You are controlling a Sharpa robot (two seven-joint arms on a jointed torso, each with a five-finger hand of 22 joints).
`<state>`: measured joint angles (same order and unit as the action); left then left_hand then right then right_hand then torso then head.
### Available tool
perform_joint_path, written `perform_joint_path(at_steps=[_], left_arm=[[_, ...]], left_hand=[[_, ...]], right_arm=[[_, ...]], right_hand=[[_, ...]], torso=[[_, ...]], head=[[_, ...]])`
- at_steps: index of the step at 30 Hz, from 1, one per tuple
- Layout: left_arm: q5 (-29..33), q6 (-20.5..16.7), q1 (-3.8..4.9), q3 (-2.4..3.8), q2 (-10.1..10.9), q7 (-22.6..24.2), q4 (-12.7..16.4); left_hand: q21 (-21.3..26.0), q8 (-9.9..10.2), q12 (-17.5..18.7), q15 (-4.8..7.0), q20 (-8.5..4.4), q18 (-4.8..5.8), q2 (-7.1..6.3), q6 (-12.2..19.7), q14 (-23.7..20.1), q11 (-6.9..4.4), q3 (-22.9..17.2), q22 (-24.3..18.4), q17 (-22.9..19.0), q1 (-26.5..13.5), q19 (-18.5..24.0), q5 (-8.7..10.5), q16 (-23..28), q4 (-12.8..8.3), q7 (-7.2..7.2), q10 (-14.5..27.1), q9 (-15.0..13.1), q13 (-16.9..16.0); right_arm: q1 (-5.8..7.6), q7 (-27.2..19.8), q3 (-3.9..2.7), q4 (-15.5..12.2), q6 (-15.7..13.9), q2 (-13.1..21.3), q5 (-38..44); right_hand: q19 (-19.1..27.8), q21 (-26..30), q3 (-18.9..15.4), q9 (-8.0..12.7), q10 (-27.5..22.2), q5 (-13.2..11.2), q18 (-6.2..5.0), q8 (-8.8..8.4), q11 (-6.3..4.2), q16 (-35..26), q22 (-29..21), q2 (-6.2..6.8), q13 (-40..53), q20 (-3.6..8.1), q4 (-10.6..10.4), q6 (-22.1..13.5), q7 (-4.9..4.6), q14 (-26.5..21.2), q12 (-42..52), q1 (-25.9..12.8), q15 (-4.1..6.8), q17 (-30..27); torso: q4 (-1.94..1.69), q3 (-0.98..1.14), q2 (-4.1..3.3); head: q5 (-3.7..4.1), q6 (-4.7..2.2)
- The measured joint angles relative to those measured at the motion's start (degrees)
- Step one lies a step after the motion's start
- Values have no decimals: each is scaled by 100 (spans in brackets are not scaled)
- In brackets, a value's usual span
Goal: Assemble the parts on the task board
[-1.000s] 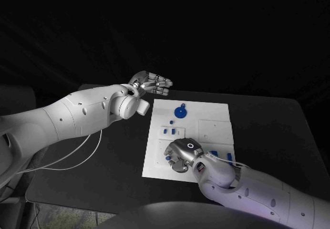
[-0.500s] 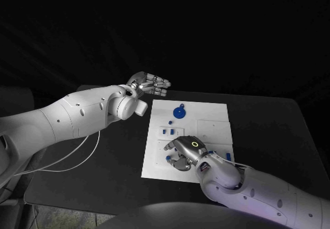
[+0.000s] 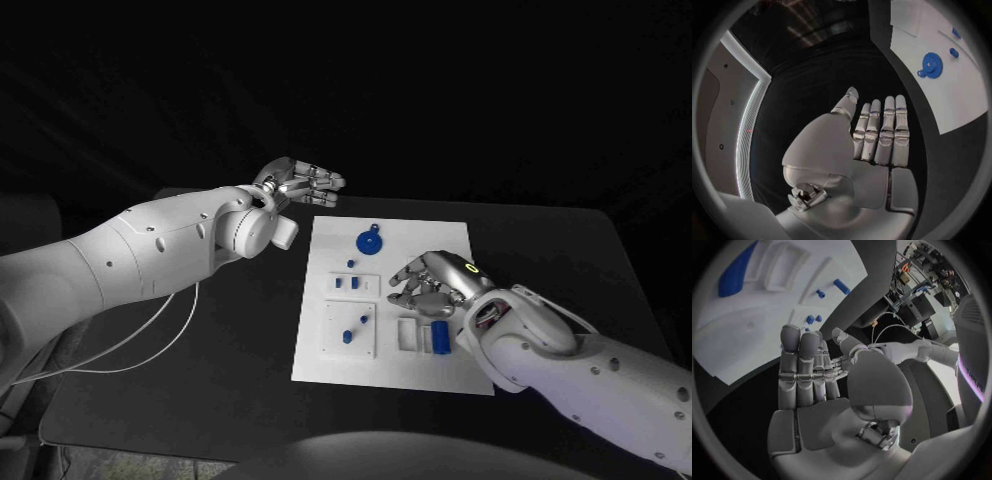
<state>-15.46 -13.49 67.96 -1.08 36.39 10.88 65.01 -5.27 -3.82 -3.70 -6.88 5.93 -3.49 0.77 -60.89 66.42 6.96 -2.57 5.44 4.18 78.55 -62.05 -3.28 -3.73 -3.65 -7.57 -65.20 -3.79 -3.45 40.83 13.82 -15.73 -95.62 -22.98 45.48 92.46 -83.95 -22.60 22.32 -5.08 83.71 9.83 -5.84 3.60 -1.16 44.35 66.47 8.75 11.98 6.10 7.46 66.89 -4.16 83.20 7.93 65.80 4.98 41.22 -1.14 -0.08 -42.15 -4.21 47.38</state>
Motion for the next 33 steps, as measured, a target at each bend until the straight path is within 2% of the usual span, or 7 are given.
perform_joint_path(at_steps=[2,4,7,10,15,23,33], left_arm=[[0,0,-12,-1,6,3,-21],[0,0,-31,-1,9,6,-42],[0,0,-64,-2,13,9,-64],[-1,0,-104,-5,17,11,-82],[-1,3,-154,-5,22,15,-108],[-1,14,-198,-6,28,38,-114],[5,27,-208,-6,35,80,-86]], left_hand=[[0,0,0,0,0,0,0,0,0,0,0,0,0,0,0,0,0,0,0,0,0,0],[0,0,0,0,0,0,0,0,0,0,0,0,0,0,0,0,0,0,0,0,0,0],[0,0,0,0,0,0,0,0,0,0,0,0,0,0,0,0,0,0,0,0,0,0],[0,0,0,0,0,0,0,0,0,0,0,1,0,0,0,0,0,0,0,0,0,0],[0,0,0,0,0,0,0,0,0,0,0,1,0,0,0,0,0,0,0,0,0,0],[0,0,0,0,0,0,0,0,0,0,17,-5,0,0,0,0,0,17,0,0,0,0],[0,0,0,0,0,0,22,0,0,0,32,-5,0,-23,0,0,0,32,0,0,0,0]], right_arm=[[7,-3,-104,-2,135,135,-271],[7,18,-180,1,321,260,-533],[5,101,-253,20,599,410,-776],[5,298,-301,71,989,571,-990],[-4,760,-326,124,1578,682,-1189],[-41,1547,-333,157,2037,744,-1372],[-67,2247,-308,278,2258,613,-1539]], right_hand=[[-8,-3,-286,-56,37,-48,70,0,-40,-27,-48,-88,827,48,-29,39,41,18,453,-7,33,14],[-8,-254,-493,-234,-238,-233,147,0,-123,110,-11,-223,2304,88,-191,79,83,42,1402,-93,80,185],[-8,-485,-443,-461,-566,-280,146,0,-139,262,54,-264,3452,88,-351,112,115,24,2104,-131,98,367],[-8,-730,-308,-768,-700,-429,147,0,-135,446,141,-210,4289,88,-529,11,118,-54,2420,-217,85,672],[-8,-1104,-176,-955,-585,-477,146,0,-109,755,313,-121,5117,88,-755,-66,102,-62,3105,-309,92,1155],[-8,-1540,227,-1127,-422,-672,147,0,-151,1244,570,134,5970,87,-1106,43,165,-41,4144,-834,72,1793],[12,-1580,314,-1983,-383,-672,146,0,-151,1261,726,243,6171,107,-1339,36,206,-4,4165,-1048,107,2059]], torso=[[8,7,16],[15,14,34],[24,21,58],[35,27,87],[51,41,131],[68,44,171],[65,31,172]], head=[[16,-5],[31,-10],[48,-13],[65,-17],[94,-1],[143,9],[183,21]])
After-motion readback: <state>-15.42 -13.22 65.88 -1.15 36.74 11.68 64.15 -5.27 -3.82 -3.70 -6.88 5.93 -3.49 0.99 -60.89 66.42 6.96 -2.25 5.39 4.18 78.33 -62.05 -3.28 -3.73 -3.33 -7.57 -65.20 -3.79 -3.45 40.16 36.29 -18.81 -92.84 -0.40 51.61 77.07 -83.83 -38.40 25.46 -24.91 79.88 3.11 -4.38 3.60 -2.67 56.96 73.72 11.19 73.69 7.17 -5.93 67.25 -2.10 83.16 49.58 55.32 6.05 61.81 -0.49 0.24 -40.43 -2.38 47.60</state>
